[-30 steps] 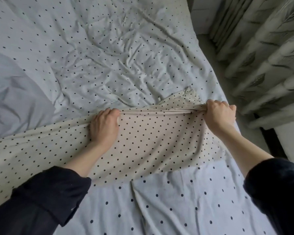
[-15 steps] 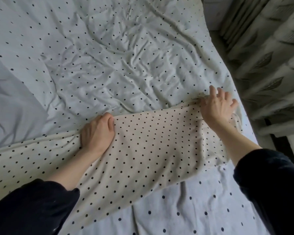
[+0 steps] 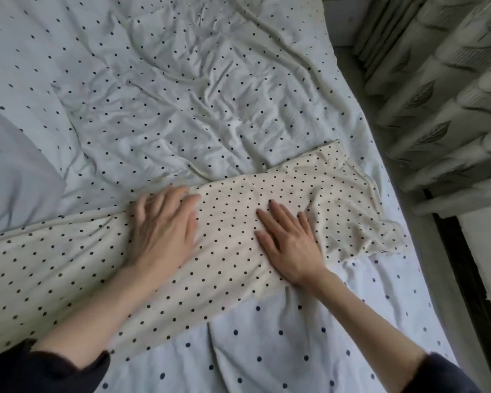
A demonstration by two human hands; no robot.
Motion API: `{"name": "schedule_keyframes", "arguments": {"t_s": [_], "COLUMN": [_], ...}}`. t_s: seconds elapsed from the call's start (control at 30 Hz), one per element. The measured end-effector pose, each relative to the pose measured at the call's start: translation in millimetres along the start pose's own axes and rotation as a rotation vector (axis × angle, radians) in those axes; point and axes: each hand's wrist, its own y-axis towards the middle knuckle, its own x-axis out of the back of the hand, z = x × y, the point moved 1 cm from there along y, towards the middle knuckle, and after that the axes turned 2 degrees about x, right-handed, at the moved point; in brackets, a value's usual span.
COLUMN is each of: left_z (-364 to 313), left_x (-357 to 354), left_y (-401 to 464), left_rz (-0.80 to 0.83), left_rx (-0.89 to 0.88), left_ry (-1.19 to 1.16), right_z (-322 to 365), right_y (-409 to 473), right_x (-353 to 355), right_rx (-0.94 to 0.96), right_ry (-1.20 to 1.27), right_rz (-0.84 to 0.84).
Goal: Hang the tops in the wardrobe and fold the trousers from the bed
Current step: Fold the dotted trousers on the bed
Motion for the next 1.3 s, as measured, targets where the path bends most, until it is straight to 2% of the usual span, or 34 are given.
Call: {"name": "schedule_keyframes", "arguments": {"t_s": [0.07, 0.17, 0.27, 0.4, 0.7, 0.83, 0.97, 1.17, 1.3], "left_z": [-9.7, -1.5, 2.2, -2.2, 26.4, 68.4, 118.9, 209.4, 266.6], "left_x": [0.8, -5.4, -10.0, -7.9, 13.1, 37.0, 52.4, 71.8, 92.3], "left_y": [-12.3, -13.3, -9.2, -20.6, -87.0, -116.8, -153.2, -220.8, -253.0], "left_rz": [0.178, 0.354, 0.414, 0.416, 0.264, 0.241, 0.301, 0.310, 0.198], "left_rx": [-0.036, 0.049, 0.088, 0.116, 0.121, 0.167, 0.267, 0.397, 0.353], "left_ry": [0.034, 0.079, 0.122, 0.133, 0.203, 0.238, 0.161, 0.154, 0.277], "right_z": [-31.4, -85.7, -118.5, -105.3, 9.8, 74.9, 142.4, 251.7, 320.4], "right_y": [2.2, -3.9, -20.2, -31.5, -61.4, -70.0, -75.4, -84.7, -93.4], "right_x": [5.9, 18.6, 29.6, 35.6, 2.1, -11.9, -33.2, -64.9, -92.2], "right_rx": [-0.075, -0.233, -0.409, -0.506, -0.226, -0.113, -0.047, 0.136, 0.174], "right_ry": [-0.073, -0.215, -0.328, -0.306, 0.009, -0.060, -0.073, -0.143, -0.178], "right_rz": [-0.005, 0.054, 0.054, -0.017, -0.057, -0.080, 0.006, 0.031, 0.060]}}
